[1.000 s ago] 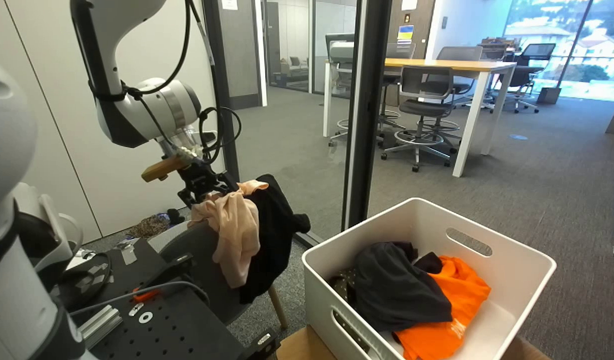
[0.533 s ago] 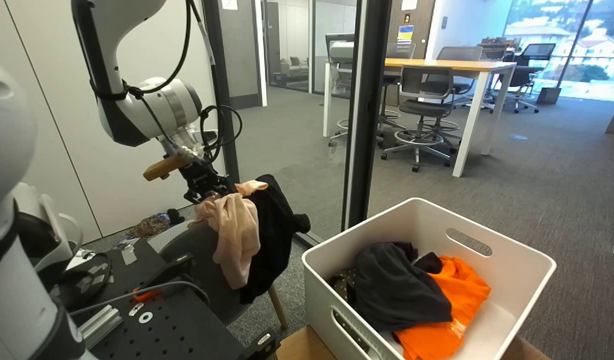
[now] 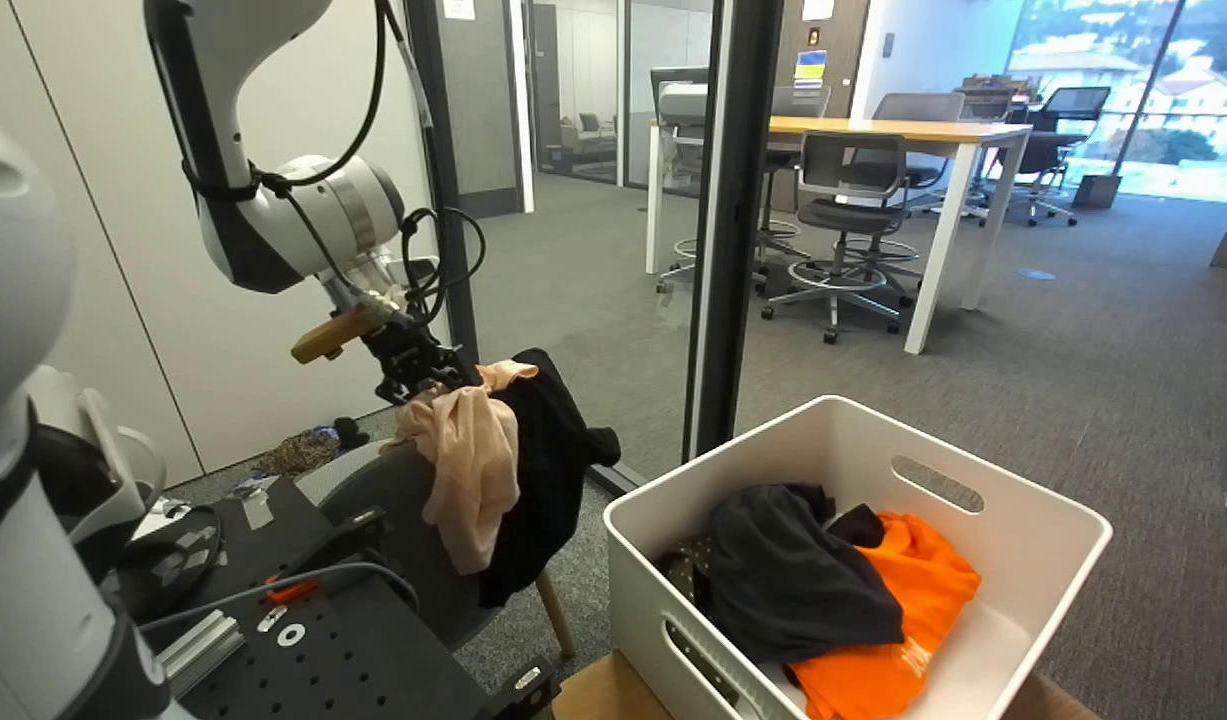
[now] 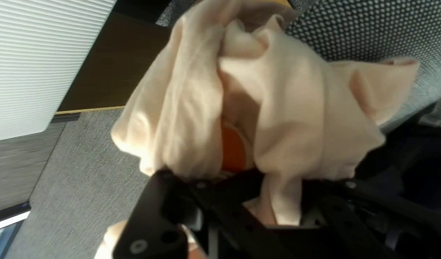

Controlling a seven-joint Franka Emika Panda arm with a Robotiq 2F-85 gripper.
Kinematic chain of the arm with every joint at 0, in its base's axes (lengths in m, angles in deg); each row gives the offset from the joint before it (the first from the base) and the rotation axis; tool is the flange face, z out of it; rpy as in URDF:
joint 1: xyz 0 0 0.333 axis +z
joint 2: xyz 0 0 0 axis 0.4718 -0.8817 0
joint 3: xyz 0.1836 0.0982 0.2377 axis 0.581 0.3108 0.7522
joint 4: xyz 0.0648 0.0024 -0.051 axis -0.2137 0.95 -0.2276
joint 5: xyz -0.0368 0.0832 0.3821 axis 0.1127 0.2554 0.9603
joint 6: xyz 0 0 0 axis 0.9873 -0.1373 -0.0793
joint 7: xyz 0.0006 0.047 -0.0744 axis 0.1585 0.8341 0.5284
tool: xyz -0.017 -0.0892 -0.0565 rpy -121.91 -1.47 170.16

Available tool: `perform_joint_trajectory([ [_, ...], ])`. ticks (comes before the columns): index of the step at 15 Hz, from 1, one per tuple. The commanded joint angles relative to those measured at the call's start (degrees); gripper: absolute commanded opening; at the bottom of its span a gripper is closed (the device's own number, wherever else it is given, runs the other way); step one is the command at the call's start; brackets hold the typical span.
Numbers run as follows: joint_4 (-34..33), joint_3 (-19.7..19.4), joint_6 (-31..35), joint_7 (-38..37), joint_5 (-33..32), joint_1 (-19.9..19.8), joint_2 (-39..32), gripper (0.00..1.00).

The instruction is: Pick up the light coloured cloth from the chair and put it in the container.

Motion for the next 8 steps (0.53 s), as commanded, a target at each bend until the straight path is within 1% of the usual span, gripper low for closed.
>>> perform_joint_trajectory([
  [1, 0.79, -2.34, -5.43, -7.8, -5.67, 1.09, 3.85, 0.07],
  [5, 3.11, -1.31, -11.01, -12.62, -9.23, -0.33, 8.62, 0.07],
  [8, 5.15, -0.7, -17.83, -15.75, -12.33, -2.51, 12.68, 0.07],
])
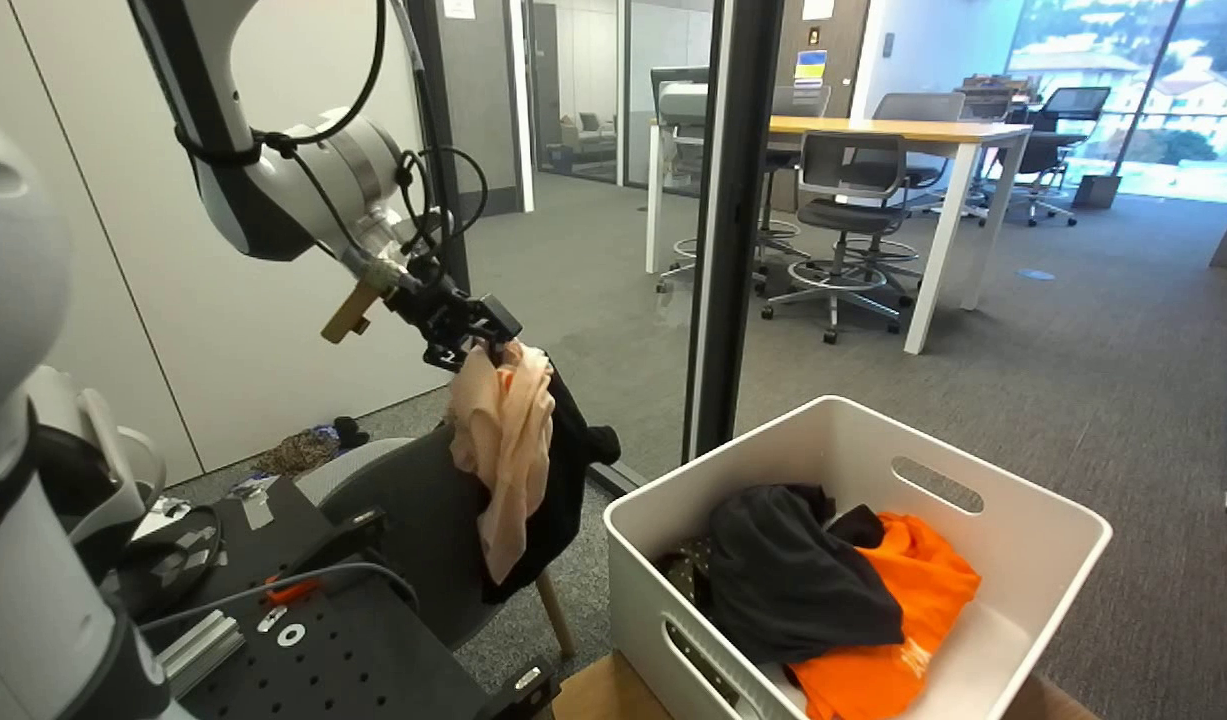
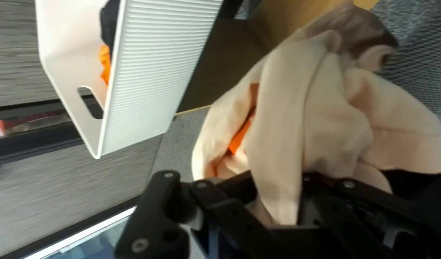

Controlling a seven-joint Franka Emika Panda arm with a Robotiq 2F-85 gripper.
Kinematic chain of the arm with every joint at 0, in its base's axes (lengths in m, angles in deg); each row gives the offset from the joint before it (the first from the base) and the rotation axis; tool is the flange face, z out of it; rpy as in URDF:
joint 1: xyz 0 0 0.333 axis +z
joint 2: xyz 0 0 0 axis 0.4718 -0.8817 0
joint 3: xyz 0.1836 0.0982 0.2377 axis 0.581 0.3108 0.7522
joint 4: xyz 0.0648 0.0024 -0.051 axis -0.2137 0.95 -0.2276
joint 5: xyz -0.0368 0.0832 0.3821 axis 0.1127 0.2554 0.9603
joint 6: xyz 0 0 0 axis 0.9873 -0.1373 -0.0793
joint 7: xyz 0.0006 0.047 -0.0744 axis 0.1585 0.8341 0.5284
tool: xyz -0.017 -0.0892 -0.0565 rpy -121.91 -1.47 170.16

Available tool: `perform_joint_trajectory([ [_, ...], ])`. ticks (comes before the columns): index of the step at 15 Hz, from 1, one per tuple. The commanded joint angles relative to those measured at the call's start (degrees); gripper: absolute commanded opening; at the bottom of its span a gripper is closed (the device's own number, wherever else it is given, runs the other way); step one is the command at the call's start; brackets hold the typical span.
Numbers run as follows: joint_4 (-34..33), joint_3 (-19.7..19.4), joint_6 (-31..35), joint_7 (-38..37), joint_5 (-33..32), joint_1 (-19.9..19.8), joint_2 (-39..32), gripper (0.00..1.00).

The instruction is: Pick up the light coloured cloth from the chair and put it in the container.

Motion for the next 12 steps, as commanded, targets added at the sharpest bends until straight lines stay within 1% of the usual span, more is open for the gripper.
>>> perform_joint_trajectory([
  [1, 4.74, 0.13, -7.65, -4.53, -5.44, -3.54, 7.61, 0.06],
  [4, 7.45, 0.36, -14.08, -7.3, -8.55, -7.42, 12.38, 0.07],
  [8, 10.41, 0.18, -21.73, -11.22, -11.18, -12.33, 18.13, 0.07],
  [12, 11.34, -0.43, -29.17, -14.04, -12.97, -16.49, 23.42, 0.07],
])
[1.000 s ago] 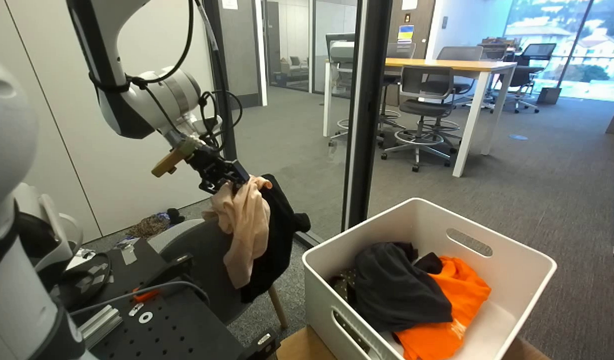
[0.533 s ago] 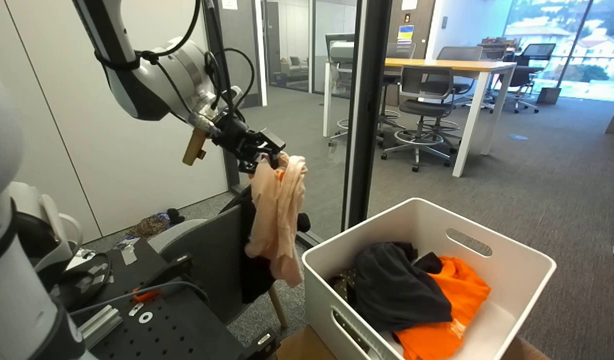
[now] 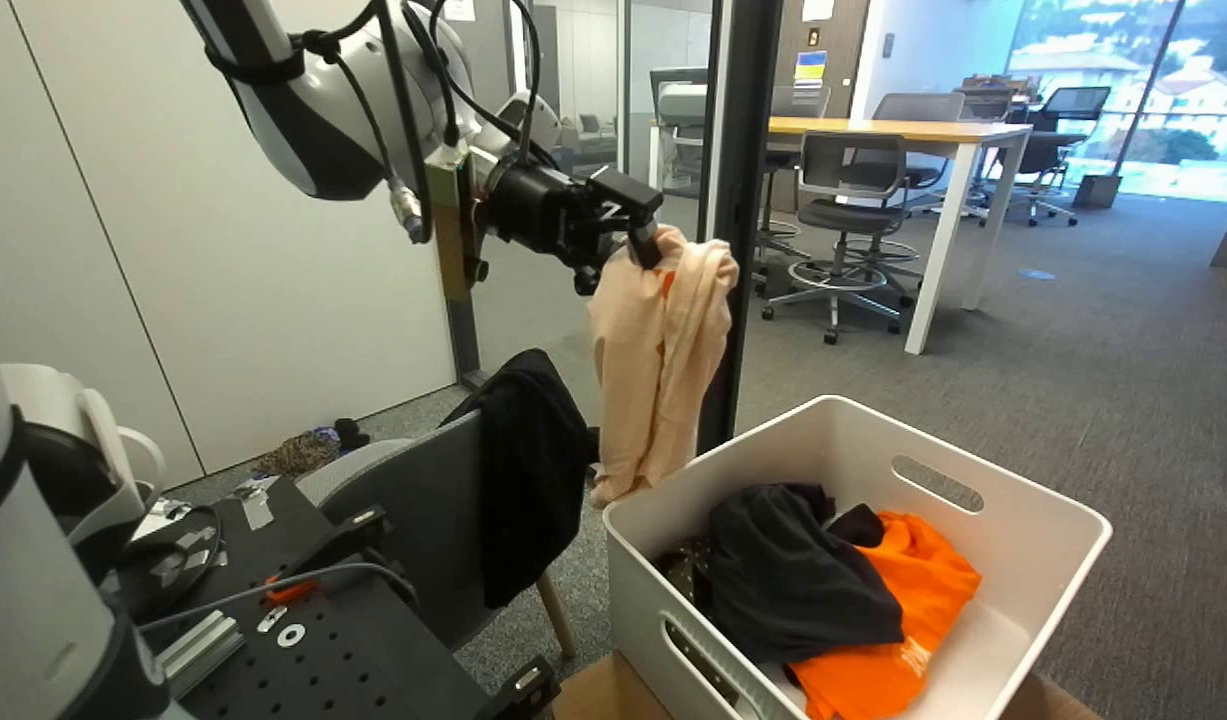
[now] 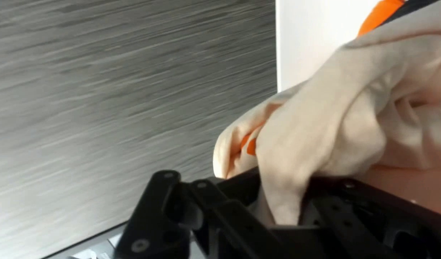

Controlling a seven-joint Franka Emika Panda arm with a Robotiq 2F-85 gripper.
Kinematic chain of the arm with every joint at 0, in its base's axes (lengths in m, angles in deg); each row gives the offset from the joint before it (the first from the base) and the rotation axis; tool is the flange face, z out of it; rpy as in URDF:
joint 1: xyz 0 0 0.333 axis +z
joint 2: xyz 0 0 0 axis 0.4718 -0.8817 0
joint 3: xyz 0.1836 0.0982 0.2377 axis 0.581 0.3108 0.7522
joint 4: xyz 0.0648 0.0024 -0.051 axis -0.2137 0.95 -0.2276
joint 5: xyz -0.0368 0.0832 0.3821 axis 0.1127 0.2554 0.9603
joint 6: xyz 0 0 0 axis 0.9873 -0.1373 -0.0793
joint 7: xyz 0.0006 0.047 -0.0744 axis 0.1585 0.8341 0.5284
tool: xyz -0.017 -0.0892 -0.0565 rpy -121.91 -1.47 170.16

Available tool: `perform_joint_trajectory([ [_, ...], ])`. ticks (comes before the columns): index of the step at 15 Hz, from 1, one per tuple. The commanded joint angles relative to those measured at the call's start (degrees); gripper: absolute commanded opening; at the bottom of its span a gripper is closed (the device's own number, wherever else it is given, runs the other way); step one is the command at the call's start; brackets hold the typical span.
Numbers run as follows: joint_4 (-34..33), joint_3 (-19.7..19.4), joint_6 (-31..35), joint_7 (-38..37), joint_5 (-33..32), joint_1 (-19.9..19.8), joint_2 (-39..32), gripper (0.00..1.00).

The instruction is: Pick up the light coloured cloth from the chair and put it in the container.

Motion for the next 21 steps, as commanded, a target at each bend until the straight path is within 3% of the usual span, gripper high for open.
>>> perform_joint_trajectory([
  [1, 1.93, -0.29, -6.21, -3.48, -2.74, -3.05, 6.45, 0.07],
  [5, 0.84, -1.93, -10.95, -8.96, -4.46, -6.68, 8.3, 0.07],
  [9, -0.18, -5.12, -10.37, -18.17, -4.08, -10.52, 6.62, 0.07],
  [15, -0.92, -10.74, 2.14, -24.45, -2.49, -15.83, 1.97, 0.07],
  [21, -2.77, -12.63, 15.91, -26.07, -2.05, -18.72, -3.21, 0.07],
])
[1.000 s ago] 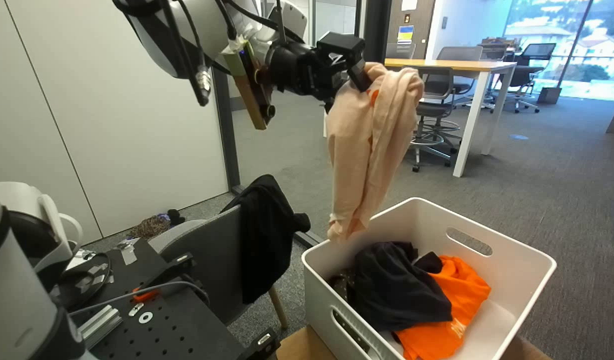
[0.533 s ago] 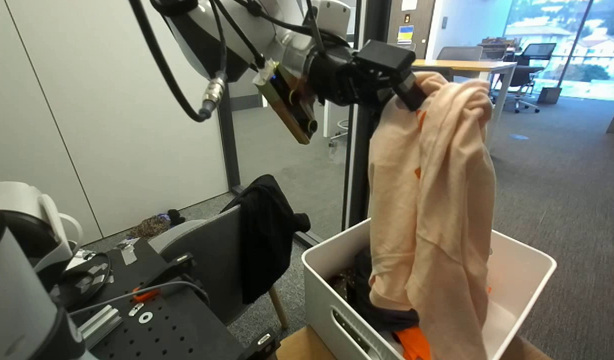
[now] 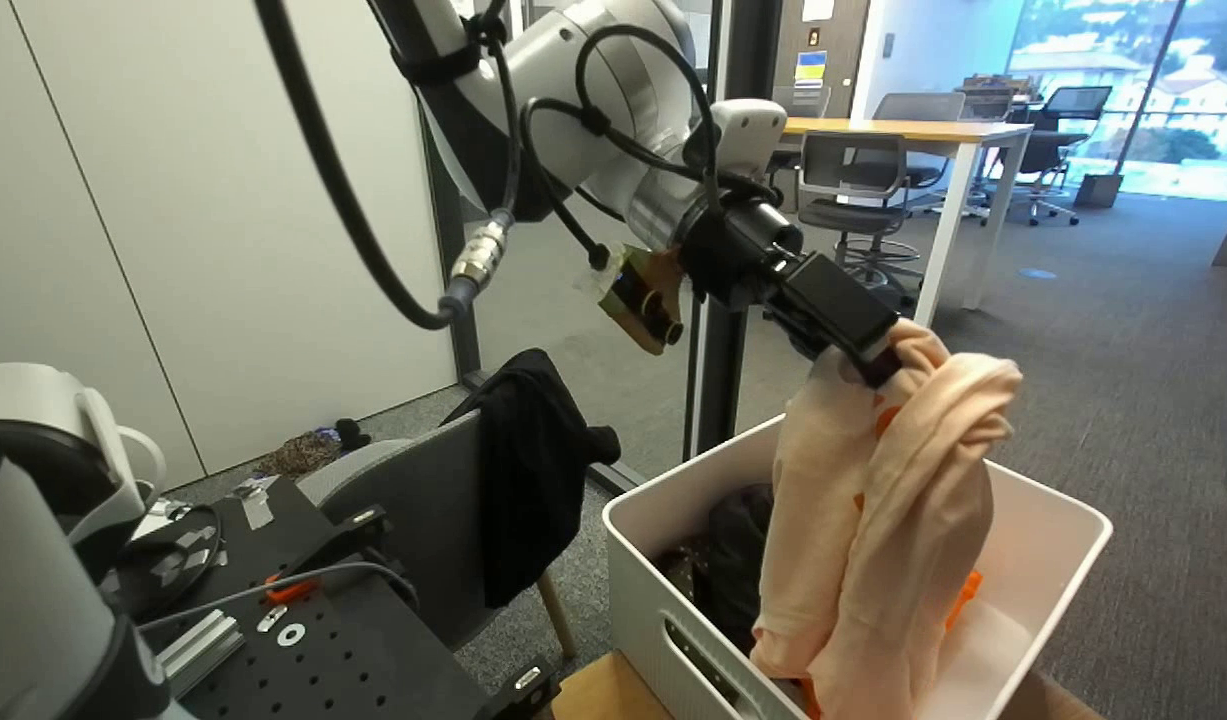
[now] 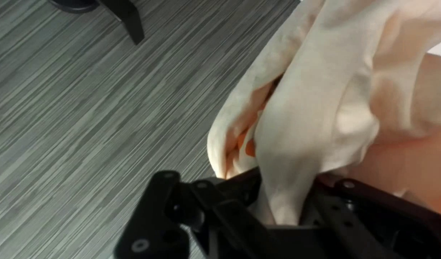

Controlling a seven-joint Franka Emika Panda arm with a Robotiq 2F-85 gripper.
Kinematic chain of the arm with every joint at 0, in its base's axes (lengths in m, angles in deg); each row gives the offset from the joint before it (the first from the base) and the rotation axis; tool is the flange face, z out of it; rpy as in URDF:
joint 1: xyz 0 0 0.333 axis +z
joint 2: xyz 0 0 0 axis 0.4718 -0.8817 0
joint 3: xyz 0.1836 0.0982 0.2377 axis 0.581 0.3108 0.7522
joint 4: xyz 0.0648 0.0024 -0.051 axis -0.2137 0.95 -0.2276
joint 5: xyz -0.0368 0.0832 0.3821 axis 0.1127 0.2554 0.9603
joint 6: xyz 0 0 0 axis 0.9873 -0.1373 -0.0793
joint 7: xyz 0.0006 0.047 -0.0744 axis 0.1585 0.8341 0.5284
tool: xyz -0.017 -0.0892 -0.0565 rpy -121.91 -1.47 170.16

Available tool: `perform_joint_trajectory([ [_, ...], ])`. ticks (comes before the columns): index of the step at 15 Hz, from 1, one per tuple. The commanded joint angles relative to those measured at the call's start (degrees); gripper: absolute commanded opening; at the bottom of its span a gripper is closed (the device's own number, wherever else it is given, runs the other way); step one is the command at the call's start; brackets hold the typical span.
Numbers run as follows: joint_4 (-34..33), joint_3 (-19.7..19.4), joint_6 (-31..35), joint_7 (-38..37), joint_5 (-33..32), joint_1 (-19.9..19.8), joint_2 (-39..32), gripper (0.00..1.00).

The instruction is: Pick up the light coloured cloth from the chair and put it in the container.

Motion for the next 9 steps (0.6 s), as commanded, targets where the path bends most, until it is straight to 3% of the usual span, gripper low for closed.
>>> perform_joint_trajectory([
  [1, -2.26, -0.56, 7.92, -0.47, 1.46, -1.35, -2.93, 0.07],
  [9, 1.67, -3.12, 32.46, 1.03, 9.59, -5.63, -4.52, 0.07],
])
